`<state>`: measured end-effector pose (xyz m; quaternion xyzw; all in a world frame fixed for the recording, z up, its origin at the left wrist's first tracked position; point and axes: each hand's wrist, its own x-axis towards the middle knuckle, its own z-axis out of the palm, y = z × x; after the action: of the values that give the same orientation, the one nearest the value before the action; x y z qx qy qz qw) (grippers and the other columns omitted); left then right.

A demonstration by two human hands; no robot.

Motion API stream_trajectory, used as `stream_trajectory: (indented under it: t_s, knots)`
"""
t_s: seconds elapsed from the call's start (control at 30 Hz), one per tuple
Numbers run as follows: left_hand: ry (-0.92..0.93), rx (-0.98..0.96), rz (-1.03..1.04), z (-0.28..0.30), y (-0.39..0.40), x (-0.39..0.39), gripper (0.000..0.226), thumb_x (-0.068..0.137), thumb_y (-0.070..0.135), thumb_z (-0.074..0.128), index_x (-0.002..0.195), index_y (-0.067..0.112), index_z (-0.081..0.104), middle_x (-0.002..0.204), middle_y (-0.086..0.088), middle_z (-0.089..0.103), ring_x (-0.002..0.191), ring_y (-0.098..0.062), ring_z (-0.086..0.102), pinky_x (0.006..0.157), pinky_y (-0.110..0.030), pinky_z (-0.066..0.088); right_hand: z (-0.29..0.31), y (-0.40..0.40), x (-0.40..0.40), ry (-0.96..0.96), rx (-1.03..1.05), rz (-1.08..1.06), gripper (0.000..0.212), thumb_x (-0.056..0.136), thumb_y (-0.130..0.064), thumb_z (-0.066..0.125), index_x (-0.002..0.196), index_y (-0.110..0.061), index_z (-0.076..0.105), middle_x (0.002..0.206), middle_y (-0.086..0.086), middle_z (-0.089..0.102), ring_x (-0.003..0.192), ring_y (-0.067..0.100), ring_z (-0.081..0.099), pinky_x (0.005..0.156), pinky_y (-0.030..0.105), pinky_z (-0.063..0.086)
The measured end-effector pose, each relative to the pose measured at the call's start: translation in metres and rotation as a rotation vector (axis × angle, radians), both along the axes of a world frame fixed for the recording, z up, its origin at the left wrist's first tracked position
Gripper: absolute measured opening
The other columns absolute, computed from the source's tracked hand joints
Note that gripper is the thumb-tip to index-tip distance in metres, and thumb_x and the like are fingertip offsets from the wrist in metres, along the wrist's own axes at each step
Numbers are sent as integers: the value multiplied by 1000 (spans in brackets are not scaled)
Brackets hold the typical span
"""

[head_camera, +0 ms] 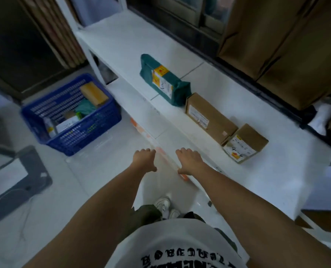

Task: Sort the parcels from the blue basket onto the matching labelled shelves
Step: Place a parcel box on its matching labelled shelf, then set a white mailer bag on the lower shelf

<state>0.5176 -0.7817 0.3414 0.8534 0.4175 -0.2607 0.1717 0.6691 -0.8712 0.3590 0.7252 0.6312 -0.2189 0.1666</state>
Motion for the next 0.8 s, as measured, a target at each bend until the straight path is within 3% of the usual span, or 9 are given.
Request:
stream_trajectory:
  t_s: [0.33,0.53,0.8]
  knots:
    - [65,10,410,8,-42,-110,71,81,41,69,139,15,39,134,-8,48,123,-26,46,99,-35,36,3,40,-79,39,-38,387,61,84,-37,64,133,-13,37,131,9,47,119,28,48,93,38,40]
    - [106,13,616,10,-54,-171,68,82,41,69,138,15,41,133,-8,48,122,-26,46,99,-35,37,3,65,-122,36,-52,482,60,84,-38,63,133,-12,39,129,9,49,114,28,50,88,37,42]
    - [61,47,702,6,-14,-236,64,83,40,67,136,15,42,131,-6,49,120,-25,47,97,-34,37,7,127,-183,27,-46,518,62,83,-39,63,134,-12,39,130,8,50,116,27,51,89,36,46]
